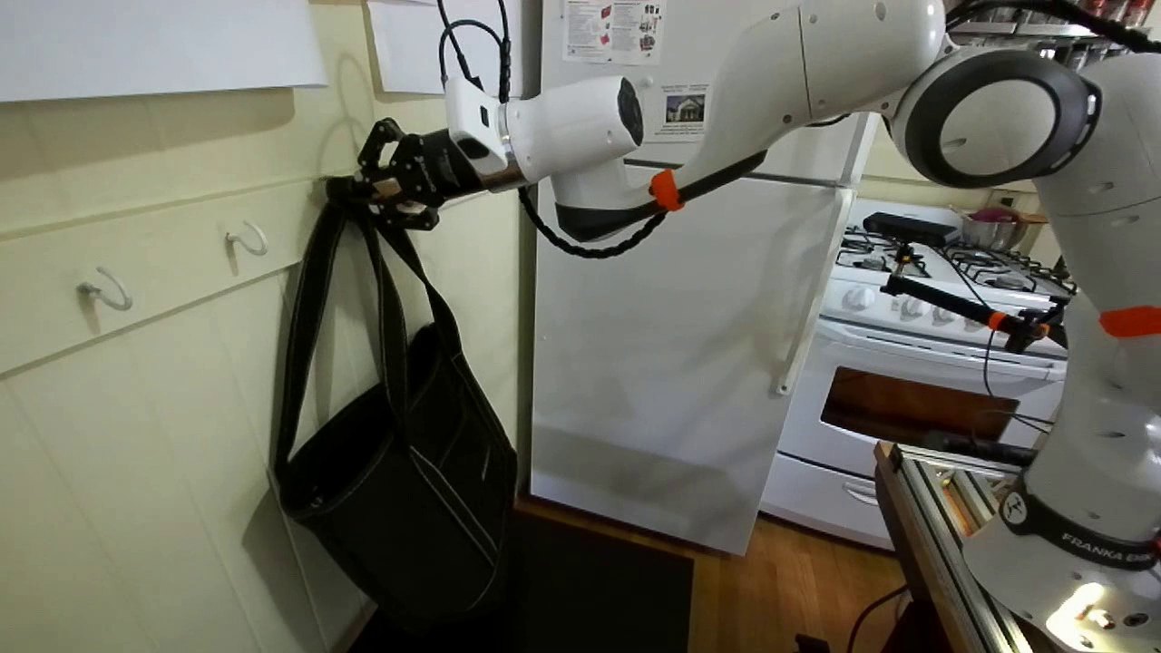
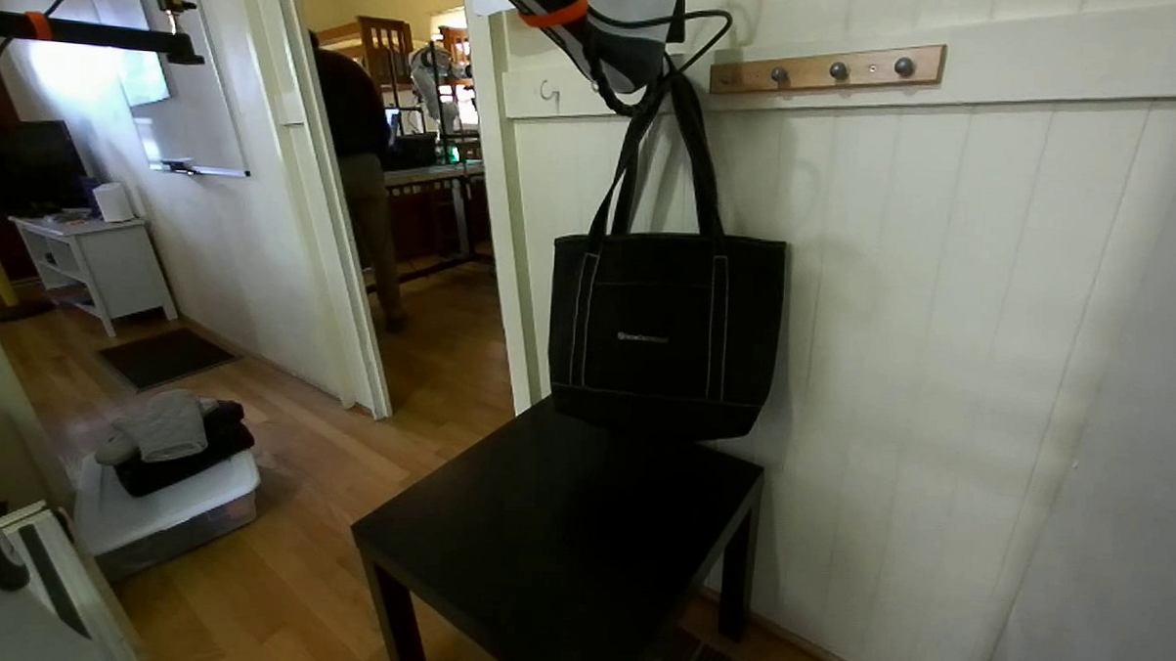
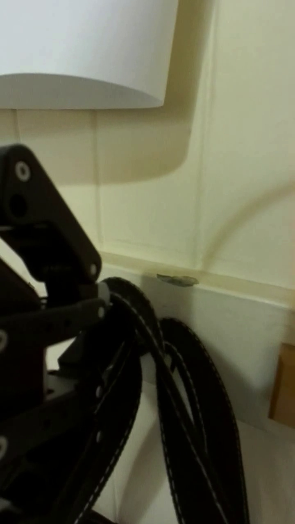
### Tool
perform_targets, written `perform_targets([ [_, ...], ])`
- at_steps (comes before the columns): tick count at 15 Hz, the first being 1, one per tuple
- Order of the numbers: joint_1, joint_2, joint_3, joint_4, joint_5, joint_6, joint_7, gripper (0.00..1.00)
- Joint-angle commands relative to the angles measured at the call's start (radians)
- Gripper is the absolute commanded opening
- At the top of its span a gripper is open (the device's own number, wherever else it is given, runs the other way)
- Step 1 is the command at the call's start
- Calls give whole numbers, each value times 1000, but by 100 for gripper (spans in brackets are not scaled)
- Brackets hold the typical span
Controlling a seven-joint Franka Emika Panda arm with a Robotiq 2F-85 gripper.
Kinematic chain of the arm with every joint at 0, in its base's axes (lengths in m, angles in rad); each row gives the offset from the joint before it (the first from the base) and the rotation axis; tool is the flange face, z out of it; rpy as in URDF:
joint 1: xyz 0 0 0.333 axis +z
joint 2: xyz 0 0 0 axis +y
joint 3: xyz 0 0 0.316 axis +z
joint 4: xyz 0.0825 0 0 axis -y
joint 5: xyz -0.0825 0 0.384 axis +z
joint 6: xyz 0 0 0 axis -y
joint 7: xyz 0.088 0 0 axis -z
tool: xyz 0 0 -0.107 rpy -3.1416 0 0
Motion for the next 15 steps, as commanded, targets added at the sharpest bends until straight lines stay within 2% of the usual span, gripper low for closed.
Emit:
perform_targets([
  [1, -12, 45, 11, 103, 18, -26, -40, 3],
  [6, -13, 53, 0, 141, 19, -57, -49, 3],
  [15, -19, 141, 0, 292, 71, -136, -60, 3],
])
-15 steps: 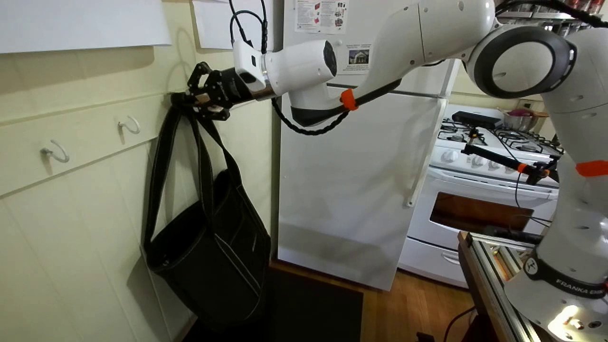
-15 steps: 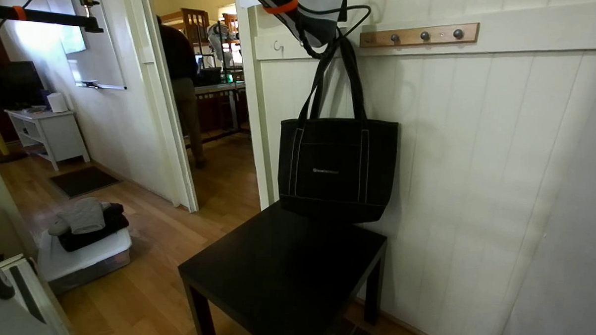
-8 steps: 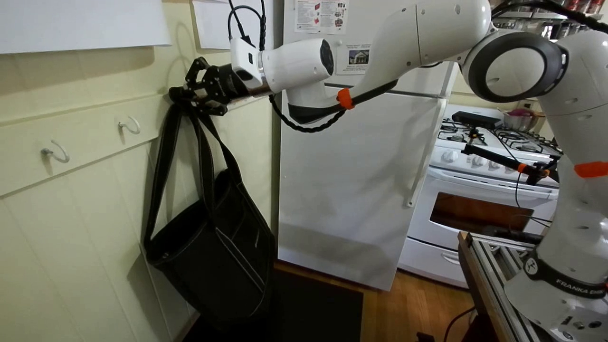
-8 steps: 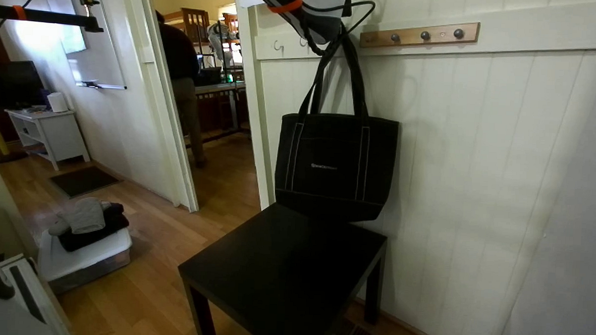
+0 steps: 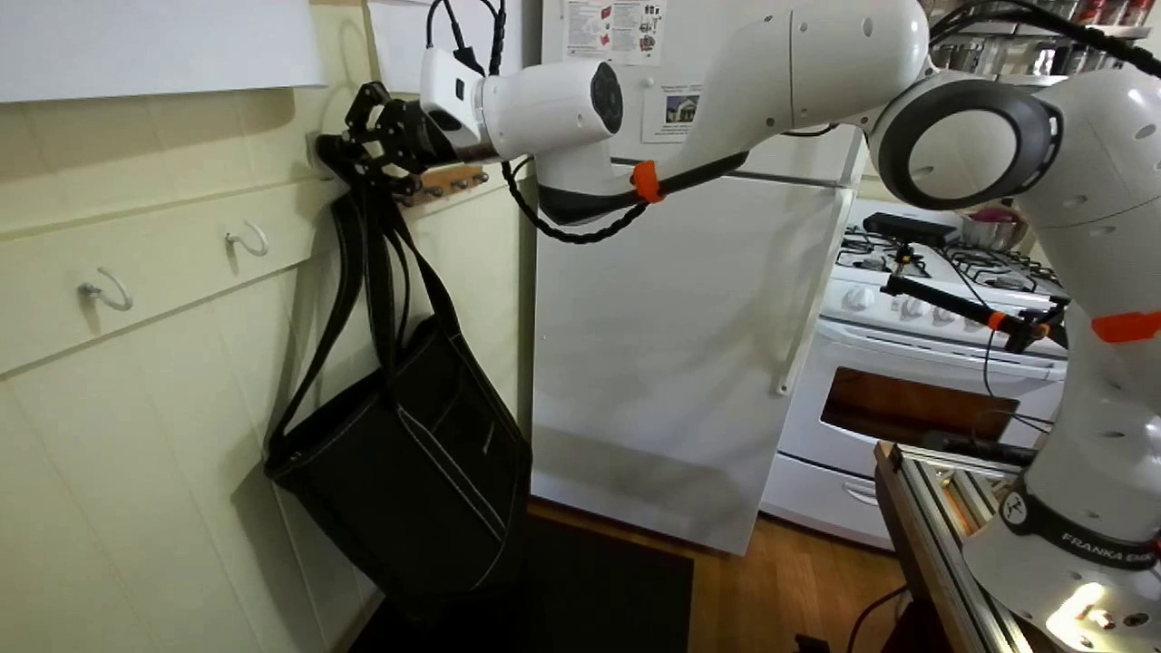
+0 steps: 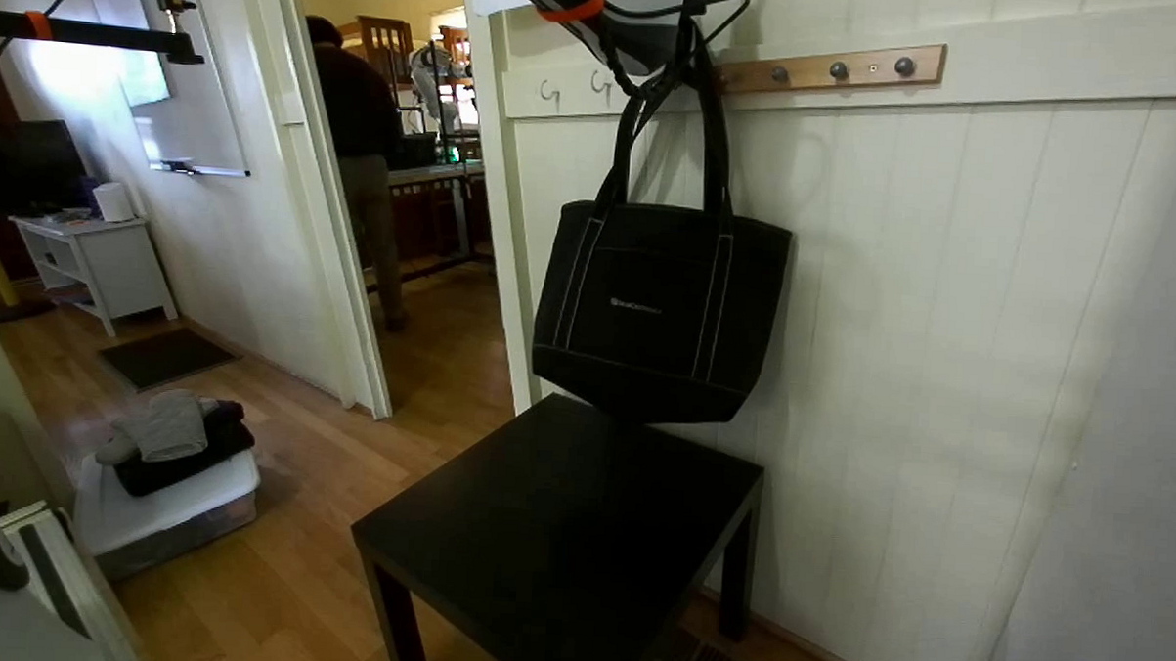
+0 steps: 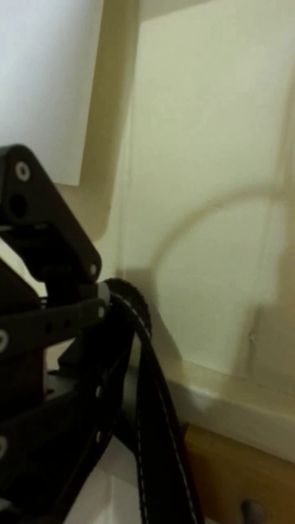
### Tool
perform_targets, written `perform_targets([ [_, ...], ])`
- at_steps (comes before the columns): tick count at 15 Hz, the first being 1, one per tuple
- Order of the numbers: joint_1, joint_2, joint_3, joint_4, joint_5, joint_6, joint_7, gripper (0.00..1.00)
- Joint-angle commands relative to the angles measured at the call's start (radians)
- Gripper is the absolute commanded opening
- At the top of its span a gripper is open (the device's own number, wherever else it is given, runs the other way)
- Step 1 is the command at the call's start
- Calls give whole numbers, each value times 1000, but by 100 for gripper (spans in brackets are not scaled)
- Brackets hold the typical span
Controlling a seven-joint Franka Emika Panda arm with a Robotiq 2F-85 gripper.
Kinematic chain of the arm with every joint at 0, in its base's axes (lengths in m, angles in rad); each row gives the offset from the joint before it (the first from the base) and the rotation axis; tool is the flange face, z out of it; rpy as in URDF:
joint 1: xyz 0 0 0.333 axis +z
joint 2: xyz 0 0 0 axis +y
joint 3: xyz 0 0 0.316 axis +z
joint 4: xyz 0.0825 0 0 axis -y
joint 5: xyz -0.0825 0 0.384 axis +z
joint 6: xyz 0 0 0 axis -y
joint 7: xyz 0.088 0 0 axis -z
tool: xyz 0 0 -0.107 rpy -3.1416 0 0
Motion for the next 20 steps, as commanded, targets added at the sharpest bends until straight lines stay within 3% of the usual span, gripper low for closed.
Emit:
perform_targets([
  [1, -8, 71, 1, 117, 28, -19, -38, 3],
  [18, 6, 52, -5, 16, -17, 56, -52, 3],
  [19, 7, 50, -7, 14, -19, 53, -52, 31],
  [20, 8, 49, -7, 12, -21, 52, -52, 36],
])
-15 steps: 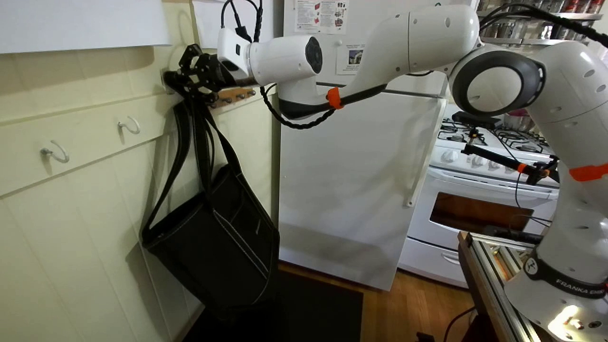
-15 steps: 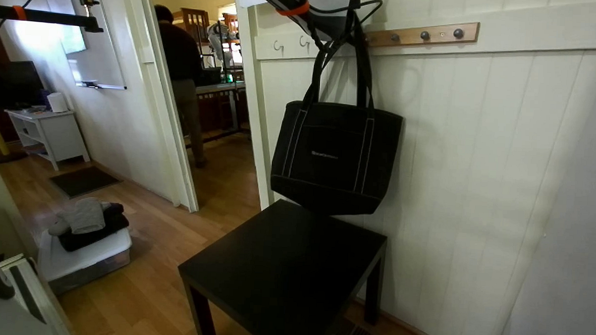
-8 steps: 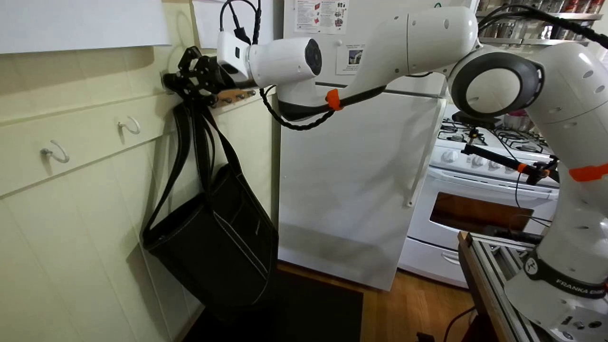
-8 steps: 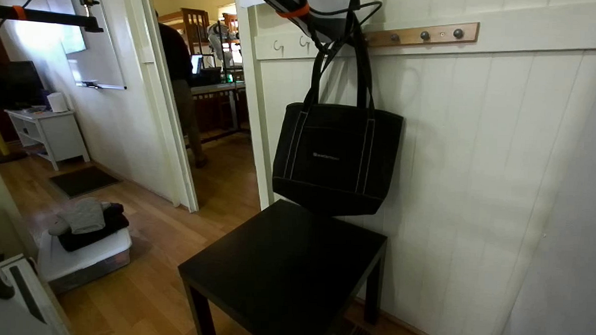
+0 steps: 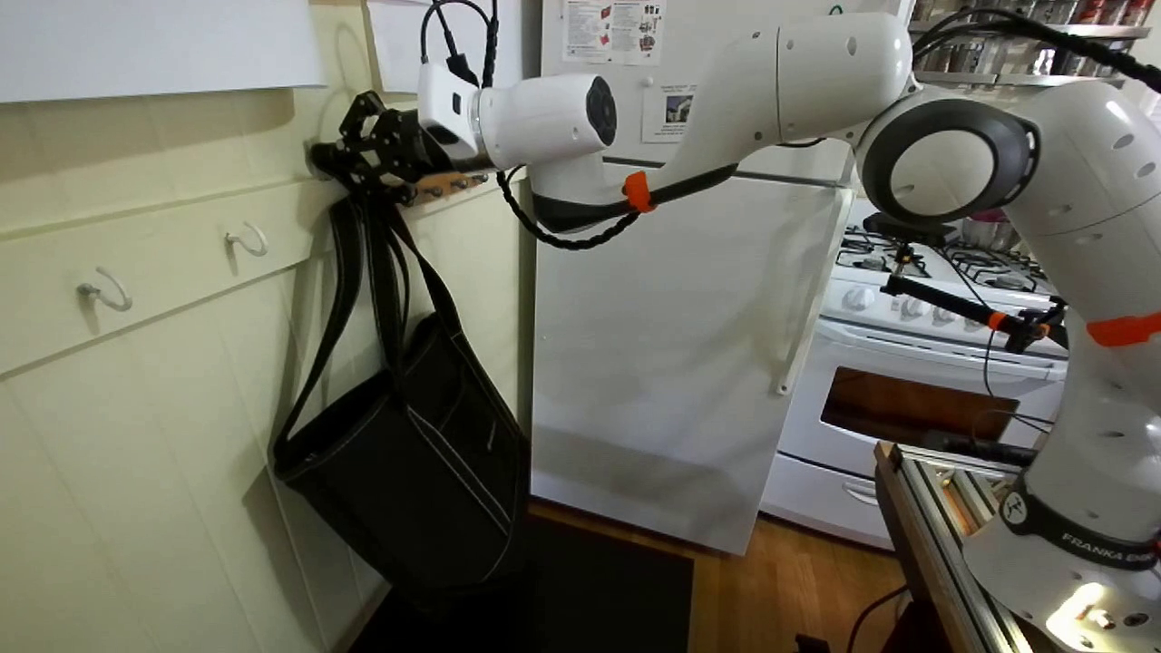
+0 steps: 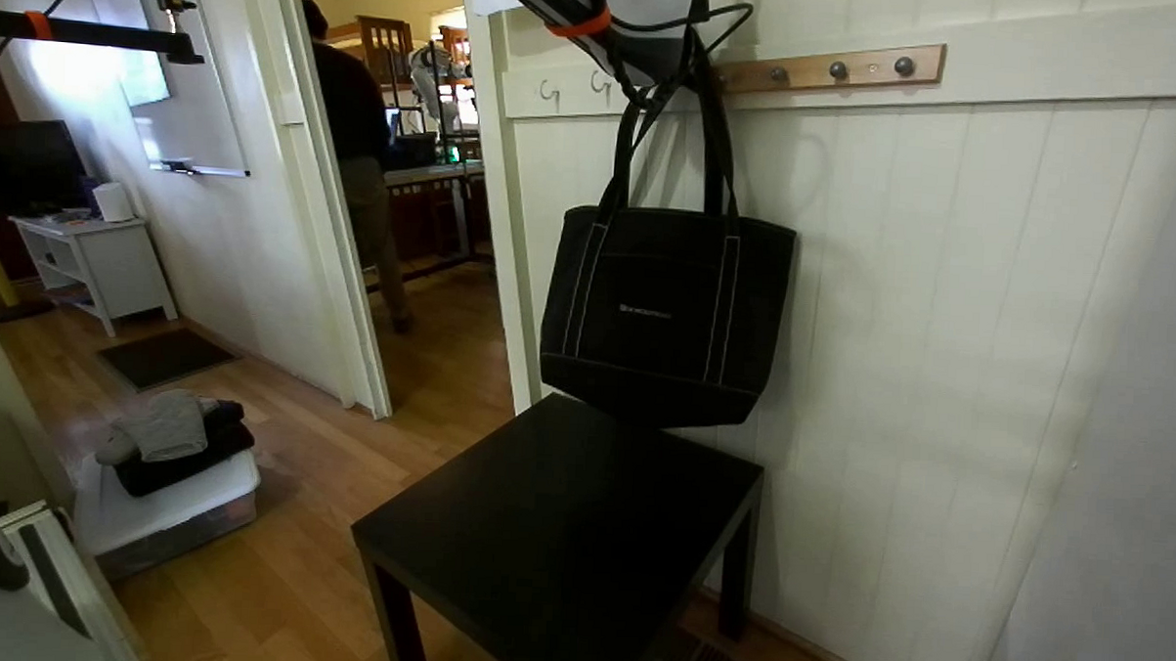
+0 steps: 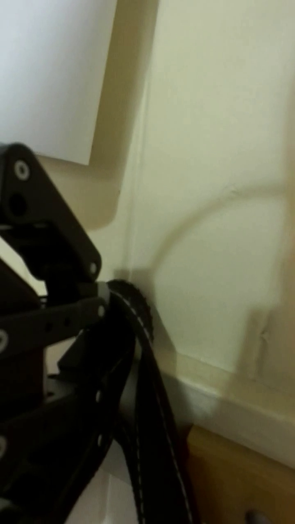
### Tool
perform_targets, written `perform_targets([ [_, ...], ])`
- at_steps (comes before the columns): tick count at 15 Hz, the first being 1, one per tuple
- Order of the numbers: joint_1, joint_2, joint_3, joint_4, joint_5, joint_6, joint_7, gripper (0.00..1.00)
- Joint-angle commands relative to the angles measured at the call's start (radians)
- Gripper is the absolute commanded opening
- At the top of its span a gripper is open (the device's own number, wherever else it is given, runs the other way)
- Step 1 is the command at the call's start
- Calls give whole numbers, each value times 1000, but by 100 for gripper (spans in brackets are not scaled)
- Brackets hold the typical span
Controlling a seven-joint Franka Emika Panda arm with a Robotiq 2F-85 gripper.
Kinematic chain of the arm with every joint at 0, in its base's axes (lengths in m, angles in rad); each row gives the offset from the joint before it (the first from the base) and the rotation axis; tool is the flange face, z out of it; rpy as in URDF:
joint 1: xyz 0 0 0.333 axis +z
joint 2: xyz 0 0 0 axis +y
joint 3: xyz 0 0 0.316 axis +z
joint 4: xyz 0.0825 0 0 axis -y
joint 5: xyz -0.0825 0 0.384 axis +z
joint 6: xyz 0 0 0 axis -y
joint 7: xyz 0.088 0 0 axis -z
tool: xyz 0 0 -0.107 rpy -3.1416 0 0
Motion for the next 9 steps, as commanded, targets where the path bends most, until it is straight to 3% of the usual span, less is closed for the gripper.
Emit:
perform_targets([
  [1, 12, -4, -4, -46, -24, 23, -12, 43],
  [5, 21, -77, -5, -155, -52, 17, 6, 68],
  [7, 1, -147, 44, -289, -63, 7, -28, 83],
  [9, -8, -190, 61, -363, -74, 0, -33, 90],
])
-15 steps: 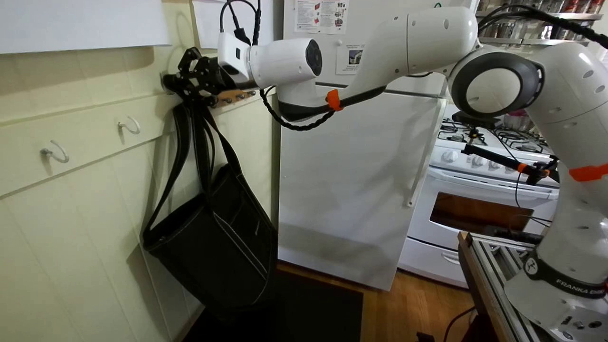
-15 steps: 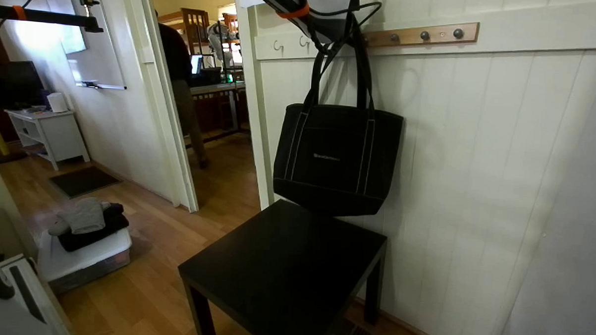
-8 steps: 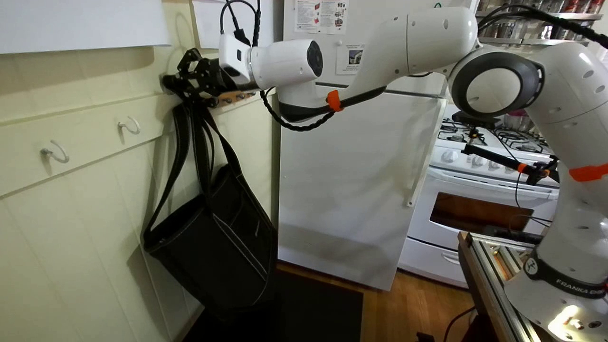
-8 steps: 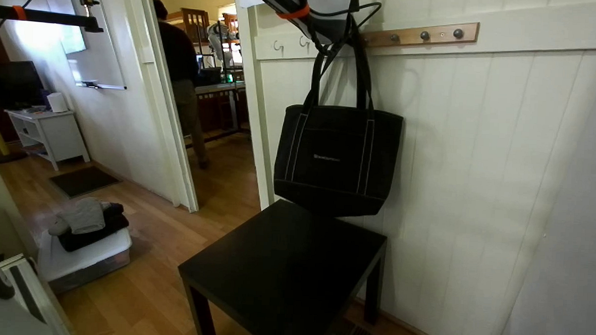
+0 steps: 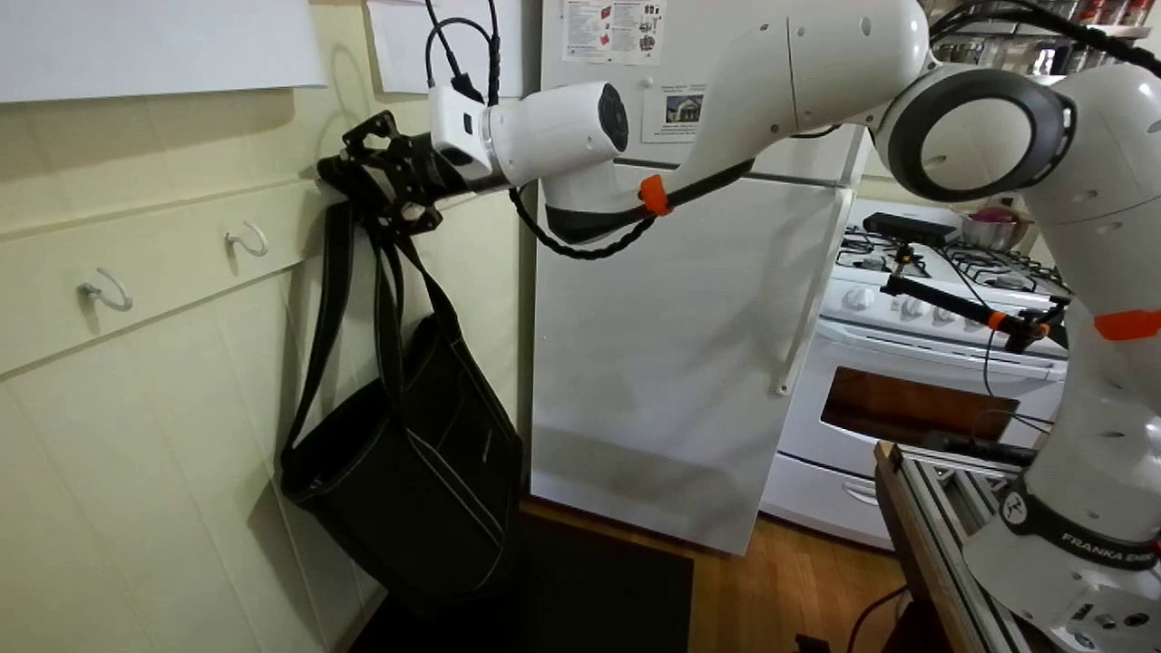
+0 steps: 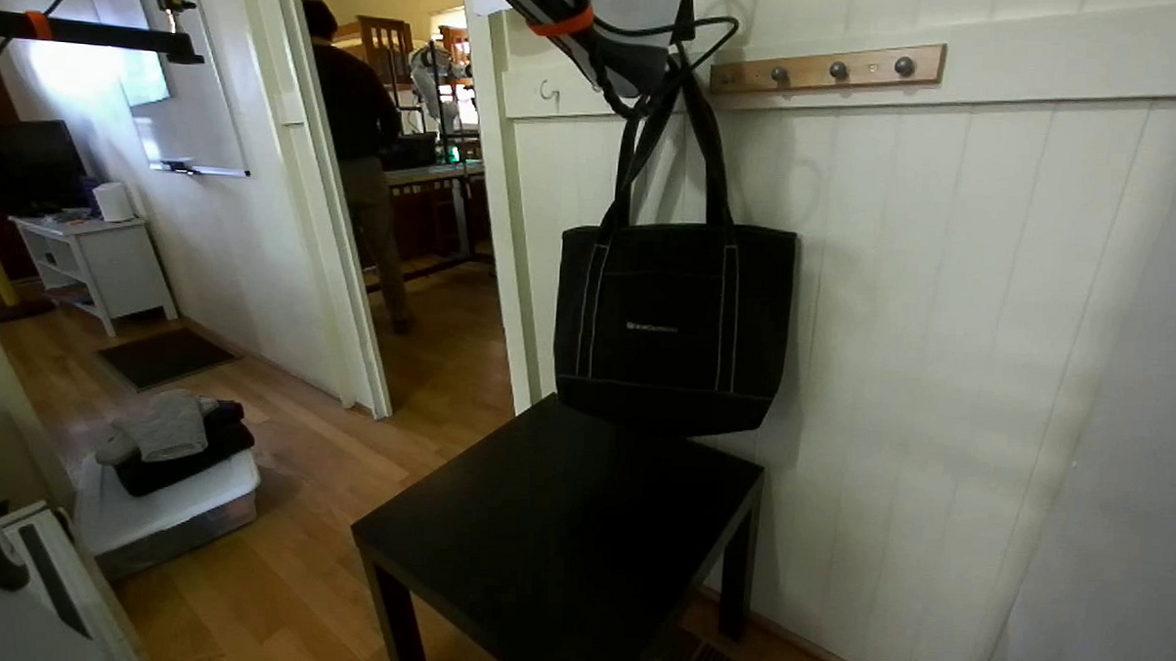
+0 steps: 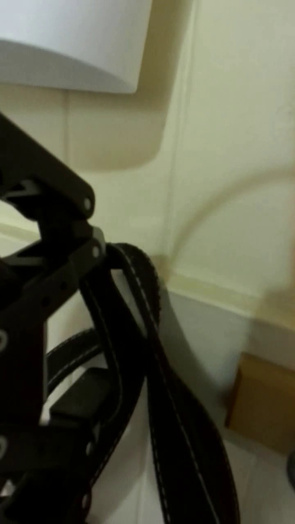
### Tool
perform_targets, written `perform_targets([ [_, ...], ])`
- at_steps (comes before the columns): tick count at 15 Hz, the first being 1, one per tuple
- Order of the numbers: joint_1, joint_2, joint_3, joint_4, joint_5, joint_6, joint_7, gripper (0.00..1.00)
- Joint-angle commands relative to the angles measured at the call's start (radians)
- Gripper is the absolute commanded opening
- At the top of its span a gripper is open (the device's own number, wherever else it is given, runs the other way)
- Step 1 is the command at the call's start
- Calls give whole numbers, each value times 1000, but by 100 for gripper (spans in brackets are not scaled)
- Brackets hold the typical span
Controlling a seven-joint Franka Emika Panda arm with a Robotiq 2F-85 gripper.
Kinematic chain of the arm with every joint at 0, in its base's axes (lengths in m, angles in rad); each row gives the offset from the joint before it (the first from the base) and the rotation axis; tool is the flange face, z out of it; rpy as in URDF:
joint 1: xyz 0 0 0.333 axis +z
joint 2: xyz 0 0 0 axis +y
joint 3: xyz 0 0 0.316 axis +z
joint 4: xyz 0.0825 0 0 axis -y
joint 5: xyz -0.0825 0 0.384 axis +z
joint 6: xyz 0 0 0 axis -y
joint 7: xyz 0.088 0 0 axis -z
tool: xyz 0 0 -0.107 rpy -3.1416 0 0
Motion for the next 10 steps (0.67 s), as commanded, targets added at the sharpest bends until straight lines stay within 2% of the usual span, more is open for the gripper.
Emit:
perform_targets([
  [1, 13, -113, -4, -208, -48, 2, 11, 96],
  [2, 12, -125, -1, -234, -53, -3, 6, 100],
  [10, 7, -165, 22, -343, -53, -8, -6, 100],
])
